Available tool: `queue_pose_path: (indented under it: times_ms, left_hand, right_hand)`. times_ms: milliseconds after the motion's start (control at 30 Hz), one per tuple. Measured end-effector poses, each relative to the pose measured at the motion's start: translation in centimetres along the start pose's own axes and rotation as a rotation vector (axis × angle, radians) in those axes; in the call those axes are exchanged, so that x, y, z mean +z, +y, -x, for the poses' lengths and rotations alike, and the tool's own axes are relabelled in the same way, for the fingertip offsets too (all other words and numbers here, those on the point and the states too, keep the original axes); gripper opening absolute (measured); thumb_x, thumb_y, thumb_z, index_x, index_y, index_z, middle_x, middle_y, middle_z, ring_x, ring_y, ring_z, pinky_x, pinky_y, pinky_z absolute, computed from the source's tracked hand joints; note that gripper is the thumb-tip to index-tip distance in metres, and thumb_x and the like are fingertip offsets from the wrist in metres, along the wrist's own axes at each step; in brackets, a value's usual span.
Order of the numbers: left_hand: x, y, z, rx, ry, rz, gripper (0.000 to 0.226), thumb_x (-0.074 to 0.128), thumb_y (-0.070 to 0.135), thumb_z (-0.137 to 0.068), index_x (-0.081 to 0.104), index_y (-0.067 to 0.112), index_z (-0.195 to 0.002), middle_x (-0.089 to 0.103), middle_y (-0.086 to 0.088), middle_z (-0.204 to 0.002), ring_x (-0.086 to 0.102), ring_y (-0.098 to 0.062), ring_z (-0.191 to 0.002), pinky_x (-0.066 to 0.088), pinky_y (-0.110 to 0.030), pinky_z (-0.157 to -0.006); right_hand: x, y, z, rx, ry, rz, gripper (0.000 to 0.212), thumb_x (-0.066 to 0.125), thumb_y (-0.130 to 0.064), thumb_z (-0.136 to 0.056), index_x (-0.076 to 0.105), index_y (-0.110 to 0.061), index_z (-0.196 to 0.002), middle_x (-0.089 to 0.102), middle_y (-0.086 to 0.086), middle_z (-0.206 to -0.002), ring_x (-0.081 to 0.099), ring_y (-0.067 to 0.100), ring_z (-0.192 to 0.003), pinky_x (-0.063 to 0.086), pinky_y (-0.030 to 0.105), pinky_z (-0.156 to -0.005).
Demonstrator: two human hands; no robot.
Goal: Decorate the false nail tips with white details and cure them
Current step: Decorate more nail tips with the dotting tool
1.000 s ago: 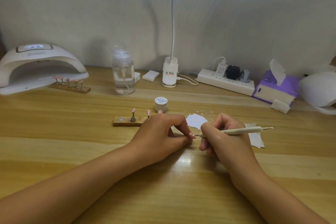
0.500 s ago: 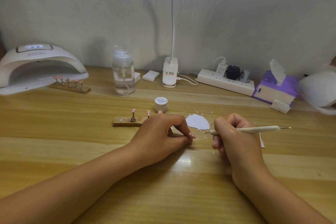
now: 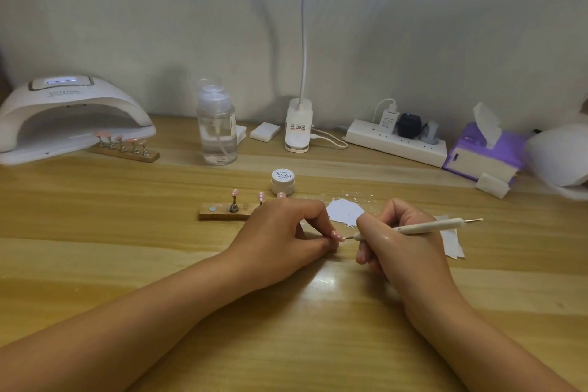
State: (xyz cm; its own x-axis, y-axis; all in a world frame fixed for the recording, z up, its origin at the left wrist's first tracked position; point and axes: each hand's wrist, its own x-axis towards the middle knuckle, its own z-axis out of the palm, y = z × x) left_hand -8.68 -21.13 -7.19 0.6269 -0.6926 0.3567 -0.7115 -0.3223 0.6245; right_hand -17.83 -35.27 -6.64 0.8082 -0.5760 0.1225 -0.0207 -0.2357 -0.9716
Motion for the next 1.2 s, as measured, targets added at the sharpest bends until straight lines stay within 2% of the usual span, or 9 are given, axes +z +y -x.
queue_pose_path:
  times_ms: [133, 267, 400, 500, 600, 700, 933, 1067, 1200]
  left_hand:
    - [-0.09, 0.04, 0.05, 0.003, -0.004, -0.010, 0.019, 0.079, 0.022, -0.081, 0.066, 0.035, -0.077, 0.058, 0.041, -0.066, 0.059, 0.003, -0.056, 0.017, 0.012, -0.078]
    - [-0.13, 0.07, 0.09, 0.001, -0.008, -0.018, 0.014, 0.079, 0.022, -0.081, 0.069, 0.032, -0.080, 0.057, 0.043, -0.064, 0.059, 0.003, -0.057, 0.014, 0.014, -0.076]
    - [-0.17, 0.14, 0.08, 0.004, -0.009, -0.016, 0.016, 0.078, 0.021, -0.081, 0.067, 0.033, -0.078, 0.055, 0.044, -0.062, 0.059, 0.005, -0.056, 0.013, 0.014, -0.076]
    - [-0.16, 0.12, 0.05, 0.008, -0.008, -0.020, 0.014, 0.078, 0.021, -0.081, 0.069, 0.031, -0.079, 0.056, 0.044, -0.063, 0.059, 0.004, -0.057, 0.014, 0.014, -0.075]
    - [-0.18, 0.09, 0.07, 0.010, -0.009, -0.016, 0.013, 0.078, 0.021, -0.081, 0.069, 0.030, -0.080, 0.055, 0.045, -0.063, 0.058, 0.004, -0.057, 0.014, 0.015, -0.075]
    - [-0.20, 0.09, 0.08, 0.015, -0.006, -0.020, 0.015, 0.078, 0.021, -0.081, 0.069, 0.032, -0.079, 0.055, 0.044, -0.063, 0.058, 0.005, -0.057, 0.015, 0.014, -0.076]
    - [-0.11, 0.03, 0.10, -0.001, 0.005, -0.045, 0.012, 0.079, 0.023, -0.081, 0.068, 0.028, -0.079, 0.055, 0.044, -0.064, 0.062, -0.003, -0.060, 0.006, 0.010, -0.091]
    - [-0.15, 0.14, 0.07, -0.001, 0.001, -0.050, 0.011, 0.079, 0.023, -0.081, 0.069, 0.028, -0.079, 0.056, 0.043, -0.064, 0.062, -0.003, -0.061, 0.010, 0.012, -0.085]
    - [-0.19, 0.10, 0.10, 0.002, 0.000, -0.046, 0.012, 0.079, 0.023, -0.081, 0.068, 0.029, -0.078, 0.055, 0.044, -0.063, 0.061, 0.000, -0.060, 0.006, 0.010, -0.090]
  right_hand:
    - [-0.03, 0.07, 0.00, -0.001, -0.007, 0.010, 0.013, 0.059, -0.023, -0.063, 0.050, -0.022, -0.054, 0.063, 0.009, -0.048, 0.051, 0.021, -0.049, 0.041, 0.031, -0.046]
    - [-0.13, 0.26, -0.09, -0.016, 0.005, 0.012, 0.024, 0.061, -0.015, -0.072, 0.049, -0.022, -0.053, 0.062, 0.009, -0.047, 0.050, 0.020, -0.048, 0.039, 0.029, -0.044]
    - [-0.04, -0.03, 0.04, 0.004, -0.003, 0.001, 0.014, 0.059, -0.025, -0.062, 0.049, -0.022, -0.053, 0.062, 0.010, -0.048, 0.049, 0.018, -0.046, 0.039, 0.030, -0.044]
    - [-0.12, 0.14, -0.01, -0.008, -0.003, -0.011, 0.026, 0.064, -0.016, -0.072, 0.046, -0.020, -0.053, 0.062, 0.011, -0.048, 0.050, 0.021, -0.048, 0.040, 0.032, -0.048]
    - [-0.27, -0.06, -0.05, -0.011, 0.023, -0.087, 0.037, 0.061, -0.003, -0.078, 0.043, -0.020, -0.051, 0.058, 0.013, -0.046, 0.045, 0.015, -0.039, 0.036, 0.021, -0.040]
    - [-0.44, -0.58, 0.10, -0.011, 0.024, -0.194, 0.030, 0.058, 0.001, -0.081, 0.043, -0.013, -0.059, 0.055, 0.012, -0.044, 0.044, 0.008, -0.033, 0.033, 0.015, -0.035]
    - [-0.03, -0.37, 0.16, -0.026, -0.089, -0.129, 0.034, 0.060, -0.004, -0.081, 0.044, -0.020, -0.056, 0.064, 0.014, -0.051, 0.048, 0.011, -0.039, 0.036, 0.017, -0.038]
    - [0.01, -0.32, 0.10, -0.020, -0.093, -0.100, 0.036, 0.061, -0.007, -0.079, 0.046, -0.024, -0.051, 0.065, 0.013, -0.052, 0.050, 0.011, -0.040, 0.037, 0.017, -0.039]
    - [0.02, -0.31, 0.13, -0.018, -0.089, -0.101, 0.025, 0.062, -0.009, -0.076, 0.046, -0.016, -0.059, 0.065, 0.015, -0.053, 0.051, 0.012, -0.040, 0.038, 0.018, -0.040]
